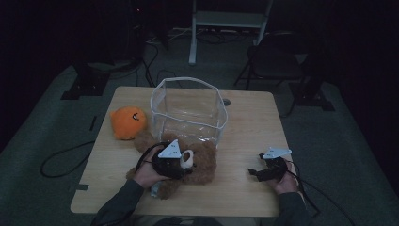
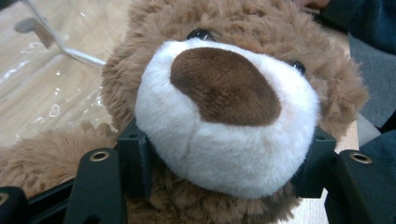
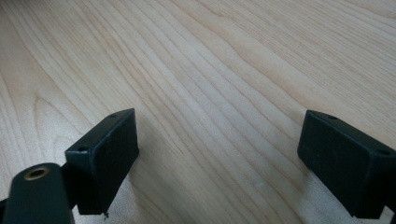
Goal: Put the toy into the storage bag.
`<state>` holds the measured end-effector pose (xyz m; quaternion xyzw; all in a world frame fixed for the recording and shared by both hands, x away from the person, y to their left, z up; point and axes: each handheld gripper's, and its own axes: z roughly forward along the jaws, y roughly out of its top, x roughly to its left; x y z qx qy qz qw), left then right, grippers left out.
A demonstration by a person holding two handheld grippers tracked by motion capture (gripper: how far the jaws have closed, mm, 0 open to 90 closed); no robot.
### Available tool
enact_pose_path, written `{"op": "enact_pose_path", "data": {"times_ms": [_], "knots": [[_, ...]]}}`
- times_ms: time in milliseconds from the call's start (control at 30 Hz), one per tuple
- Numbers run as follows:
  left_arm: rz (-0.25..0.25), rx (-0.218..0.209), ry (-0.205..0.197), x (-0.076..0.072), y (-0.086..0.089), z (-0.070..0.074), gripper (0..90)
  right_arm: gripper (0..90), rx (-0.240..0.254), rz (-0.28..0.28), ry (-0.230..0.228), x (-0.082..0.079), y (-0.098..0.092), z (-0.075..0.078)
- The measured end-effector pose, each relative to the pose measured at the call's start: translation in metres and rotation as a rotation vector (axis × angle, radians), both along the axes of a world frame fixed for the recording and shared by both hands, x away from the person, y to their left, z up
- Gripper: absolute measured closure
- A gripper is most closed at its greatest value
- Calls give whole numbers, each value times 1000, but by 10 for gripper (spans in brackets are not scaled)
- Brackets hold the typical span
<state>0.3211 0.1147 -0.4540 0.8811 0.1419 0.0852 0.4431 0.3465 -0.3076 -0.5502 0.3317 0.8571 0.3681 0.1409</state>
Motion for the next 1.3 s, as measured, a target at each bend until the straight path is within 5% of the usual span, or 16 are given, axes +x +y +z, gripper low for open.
{"op": "enact_pose_path", "data": {"times_ms": [1300], "knots": [[81, -304, -6, -14, 61, 39, 392, 116, 0, 0, 1, 0, 0, 0]]}}
